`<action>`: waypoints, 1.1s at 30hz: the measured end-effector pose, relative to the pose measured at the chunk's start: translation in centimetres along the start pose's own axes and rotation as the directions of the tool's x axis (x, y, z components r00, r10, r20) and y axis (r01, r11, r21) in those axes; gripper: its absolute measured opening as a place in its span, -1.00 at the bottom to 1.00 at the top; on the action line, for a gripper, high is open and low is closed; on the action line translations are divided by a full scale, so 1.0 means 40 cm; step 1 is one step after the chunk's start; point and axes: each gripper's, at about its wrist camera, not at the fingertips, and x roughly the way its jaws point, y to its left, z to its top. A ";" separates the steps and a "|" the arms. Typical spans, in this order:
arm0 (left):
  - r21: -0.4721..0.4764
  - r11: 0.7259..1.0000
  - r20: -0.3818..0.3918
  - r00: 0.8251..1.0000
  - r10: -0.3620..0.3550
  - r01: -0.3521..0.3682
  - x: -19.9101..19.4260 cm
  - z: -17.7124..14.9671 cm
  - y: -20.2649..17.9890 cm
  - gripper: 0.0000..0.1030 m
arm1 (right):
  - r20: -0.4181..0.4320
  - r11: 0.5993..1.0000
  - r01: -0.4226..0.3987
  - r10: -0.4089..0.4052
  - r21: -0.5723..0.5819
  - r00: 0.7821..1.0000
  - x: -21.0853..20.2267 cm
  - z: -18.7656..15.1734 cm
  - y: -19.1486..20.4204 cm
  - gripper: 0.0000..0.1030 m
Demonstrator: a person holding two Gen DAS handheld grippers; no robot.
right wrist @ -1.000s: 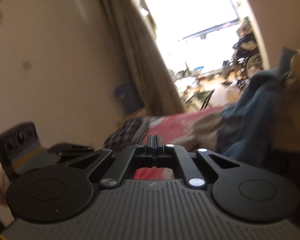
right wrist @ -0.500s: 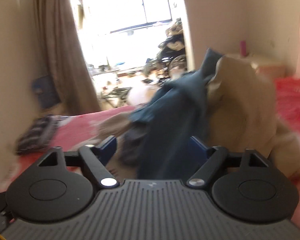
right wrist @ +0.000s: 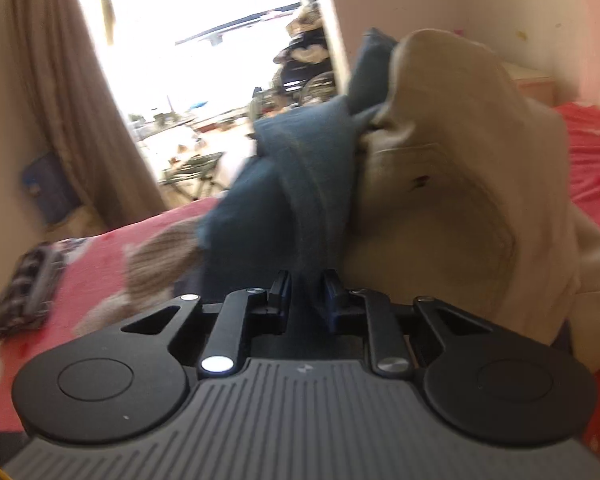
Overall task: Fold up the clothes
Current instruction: 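Lift the blue jeans out of the heap with both grippers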
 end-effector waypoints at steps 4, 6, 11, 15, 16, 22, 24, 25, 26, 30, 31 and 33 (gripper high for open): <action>0.011 1.000 0.016 1.000 -0.012 0.012 -0.029 -0.008 -0.007 -0.91 | 0.012 1.000 -0.002 0.002 0.011 1.000 0.028 -0.017 -0.003 -0.48; 0.024 0.999 0.020 0.999 -0.040 0.040 -0.053 -0.008 -0.010 -0.92 | 0.012 0.999 -0.027 0.026 0.030 1.000 0.033 -0.019 -0.003 -0.55; 0.088 0.987 0.020 0.991 -0.134 0.132 -0.142 -0.020 -0.023 -0.93 | 0.020 0.965 -0.251 0.251 0.070 0.968 -0.022 -0.019 0.006 -0.89; 0.095 0.980 0.019 0.984 -0.179 0.177 -0.223 -0.047 -0.025 -0.93 | -0.010 0.942 -0.336 0.336 -0.017 0.942 -0.096 -0.034 0.051 -0.90; 0.085 0.978 0.018 0.982 -0.190 0.188 -0.243 -0.053 -0.023 -0.93 | -0.017 0.936 -0.351 0.350 -0.028 0.937 -0.113 -0.041 0.058 -0.90; 0.108 0.963 -0.002 0.968 -0.249 0.248 -0.361 -0.099 -0.043 -0.93 | -0.051 0.899 -0.429 0.426 -0.084 0.903 -0.211 -0.097 0.122 -0.89; 0.120 0.954 -0.016 0.961 -0.276 0.276 -0.398 -0.124 -0.058 -0.93 | -0.066 0.886 -0.456 0.452 -0.086 0.890 -0.238 -0.113 0.139 -0.89; 0.118 0.949 -0.028 0.956 -0.292 0.293 -0.415 -0.135 -0.067 -0.93 | -0.077 0.879 -0.469 0.463 -0.087 0.883 -0.253 -0.122 0.147 -0.89; 0.120 0.944 -0.037 0.952 -0.305 0.307 -0.437 -0.153 -0.080 -0.93 | -0.088 0.872 -0.481 0.474 -0.091 0.876 -0.270 -0.133 0.153 -0.89; 0.122 0.924 -0.087 0.931 -0.355 0.363 -0.510 -0.221 -0.118 -0.93 | -0.132 0.844 -0.530 0.518 -0.083 0.845 -0.336 -0.182 0.173 -0.89; 0.118 0.918 -0.100 0.925 -0.367 0.378 -0.529 -0.237 -0.124 -0.93 | -0.146 0.836 -0.544 0.531 -0.066 0.835 -0.357 -0.204 0.170 -0.89; 0.104 0.908 -0.131 0.910 -0.392 0.406 -0.562 -0.272 -0.130 -0.93 | -0.180 0.819 -0.572 0.557 -0.043 0.811 -0.403 -0.252 0.166 -0.90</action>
